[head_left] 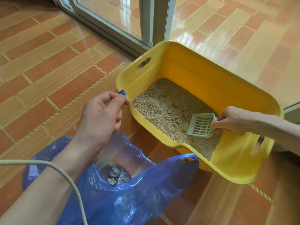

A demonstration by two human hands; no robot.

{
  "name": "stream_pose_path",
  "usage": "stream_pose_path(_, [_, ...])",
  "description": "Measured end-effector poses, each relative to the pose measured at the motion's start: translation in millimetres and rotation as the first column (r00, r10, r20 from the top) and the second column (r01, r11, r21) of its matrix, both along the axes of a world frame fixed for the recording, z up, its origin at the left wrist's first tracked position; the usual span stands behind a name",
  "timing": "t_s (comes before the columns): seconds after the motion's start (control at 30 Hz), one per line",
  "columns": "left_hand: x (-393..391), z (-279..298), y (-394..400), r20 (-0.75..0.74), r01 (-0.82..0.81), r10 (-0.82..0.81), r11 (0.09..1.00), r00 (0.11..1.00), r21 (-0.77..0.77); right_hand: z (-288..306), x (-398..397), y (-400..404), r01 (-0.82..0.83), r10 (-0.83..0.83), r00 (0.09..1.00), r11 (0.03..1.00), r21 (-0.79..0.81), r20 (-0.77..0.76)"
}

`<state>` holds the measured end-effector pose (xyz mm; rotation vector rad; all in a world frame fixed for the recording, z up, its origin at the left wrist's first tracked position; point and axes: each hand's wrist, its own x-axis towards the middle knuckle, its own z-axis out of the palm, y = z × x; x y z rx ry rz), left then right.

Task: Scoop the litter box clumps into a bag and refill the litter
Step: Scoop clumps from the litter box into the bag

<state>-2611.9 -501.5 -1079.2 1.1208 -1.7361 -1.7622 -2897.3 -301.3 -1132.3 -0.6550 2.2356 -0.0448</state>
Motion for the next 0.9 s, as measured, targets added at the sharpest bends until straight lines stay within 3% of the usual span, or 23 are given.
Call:
stream_pose_path(0.13, [-0.3, -1.2, 0.3, 0.008, 0.000, 0.000, 1.000, 1.000, -0.012, -6.8, -2.7, -2.2, 0.057, -0.052, 0.991, 0.998, -0.038, 0.120])
stream_pose_path(0.3, [2.2, -2.0, -0.9, 0.005, 0.006, -0.006, 1.000, 1.000, -0.018, -20.3, -0.4, -0.7, -0.136, 0.134, 0.990, 0.988, 0.075, 0.034])
stream_pose_path(0.9, [5.6, -3.3, -1.4, 0.003, -0.004, 0.004, 0.999, 1.000, -0.045, -51.6, 45.2, -13.8, -0.133, 0.138, 0.990, 0.981, -0.138, 0.023])
